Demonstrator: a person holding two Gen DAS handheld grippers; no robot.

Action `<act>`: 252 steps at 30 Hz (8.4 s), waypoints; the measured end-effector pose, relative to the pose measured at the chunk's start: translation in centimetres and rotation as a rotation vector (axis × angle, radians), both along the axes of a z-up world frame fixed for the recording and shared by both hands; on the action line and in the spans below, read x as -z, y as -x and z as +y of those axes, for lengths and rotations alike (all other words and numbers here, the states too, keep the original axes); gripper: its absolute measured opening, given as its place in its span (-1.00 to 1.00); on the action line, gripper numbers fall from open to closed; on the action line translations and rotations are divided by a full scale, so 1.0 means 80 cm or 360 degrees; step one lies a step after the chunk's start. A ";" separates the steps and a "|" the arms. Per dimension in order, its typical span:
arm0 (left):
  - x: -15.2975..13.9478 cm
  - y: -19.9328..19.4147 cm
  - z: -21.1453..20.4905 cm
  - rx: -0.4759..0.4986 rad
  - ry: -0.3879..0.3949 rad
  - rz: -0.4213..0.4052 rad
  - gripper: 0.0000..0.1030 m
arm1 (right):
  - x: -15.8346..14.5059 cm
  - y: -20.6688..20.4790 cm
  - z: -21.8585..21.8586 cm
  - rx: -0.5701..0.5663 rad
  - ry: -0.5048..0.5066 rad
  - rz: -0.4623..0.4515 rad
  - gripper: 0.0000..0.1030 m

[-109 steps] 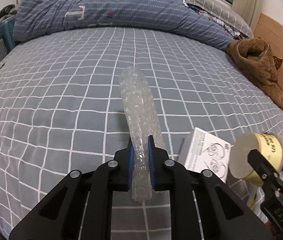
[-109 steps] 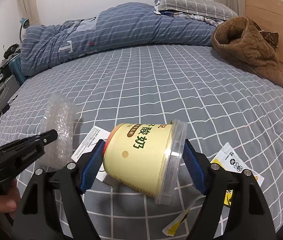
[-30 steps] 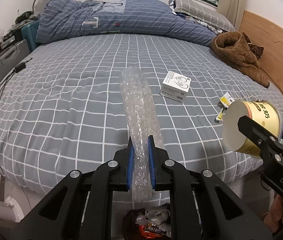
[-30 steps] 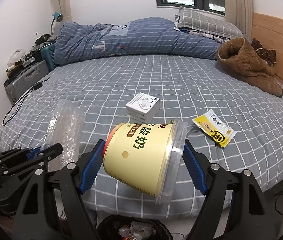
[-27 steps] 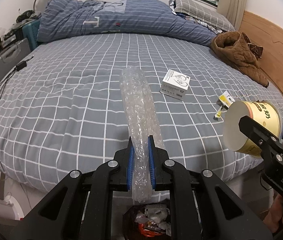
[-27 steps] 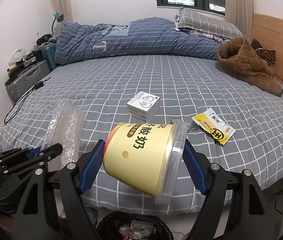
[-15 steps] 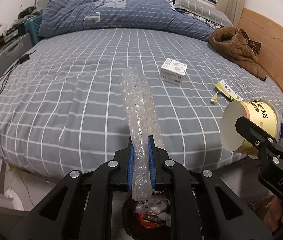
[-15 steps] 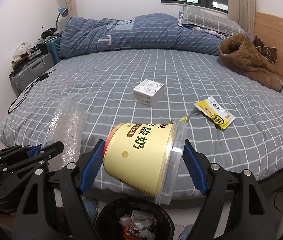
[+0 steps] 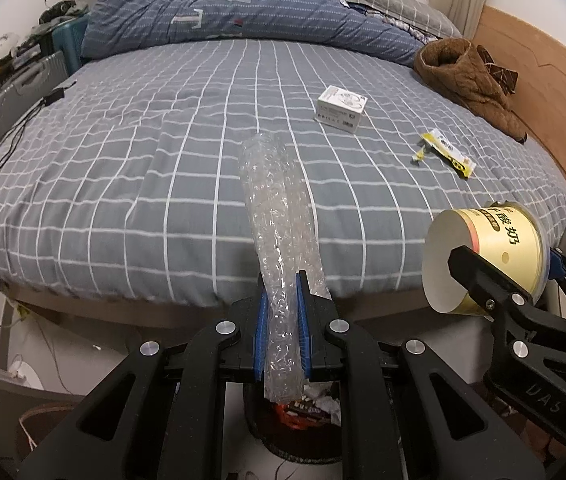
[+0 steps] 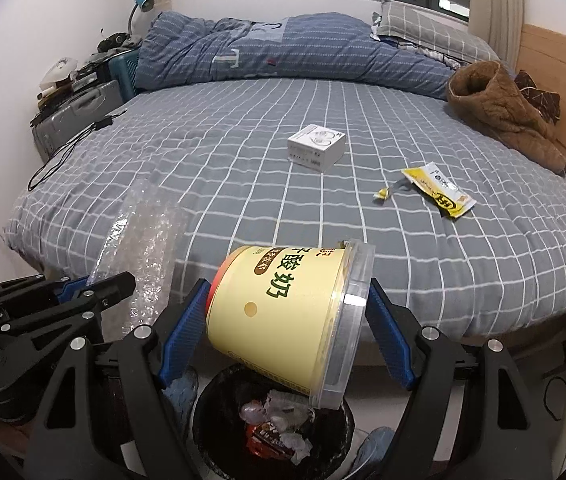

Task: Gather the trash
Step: 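Carry the bubble wrap and yellow tub with both tools over the floor bin, then open the right tool to drop the tub while the left tool drops the bubble wrap, then move both open tools back over the bed toward the box and wrapper, then grasp the white earphone box with the left tool while the right tool grasps the yellow wrapper, then carry the white box and yellow wrapper with both tools over the floor bin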

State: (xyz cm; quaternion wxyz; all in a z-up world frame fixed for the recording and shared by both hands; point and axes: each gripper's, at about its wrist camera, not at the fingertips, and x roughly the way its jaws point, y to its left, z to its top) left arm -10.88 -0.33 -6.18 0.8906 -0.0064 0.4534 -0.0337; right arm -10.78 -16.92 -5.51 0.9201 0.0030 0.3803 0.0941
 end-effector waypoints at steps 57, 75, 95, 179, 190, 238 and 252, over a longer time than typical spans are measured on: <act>0.195 0.009 0.039 -0.0009 -0.0007 0.0516 -0.76 | 0.203 -0.022 0.034 -0.0086 0.0071 0.0627 0.58; 0.208 -0.003 -0.024 0.0110 0.0082 0.0592 -0.76 | 0.196 0.003 -0.046 0.0087 0.0232 0.0569 0.85; 0.211 -0.001 -0.067 0.0171 0.0001 0.0577 -0.46 | 0.181 0.011 -0.080 0.0144 0.0222 0.0515 0.85; 0.054 -0.323 -0.117 0.0110 -0.0088 -0.0099 0.87 | 0.058 -0.262 -0.220 0.0525 0.0082 0.0046 0.85; 0.076 -0.377 -0.133 0.0133 -0.0081 -0.0066 0.82 | 0.091 -0.321 -0.228 0.0477 -0.0028 0.0193 0.85; 0.062 -0.391 -0.120 0.0091 -0.0044 -0.0096 0.51 | 0.080 -0.326 -0.191 0.0330 0.0026 0.0188 -0.64; 0.027 -0.348 -0.081 0.0075 -0.0026 -0.0104 0.51 | 0.027 -0.305 -0.146 0.0288 0.0032 0.0078 -0.64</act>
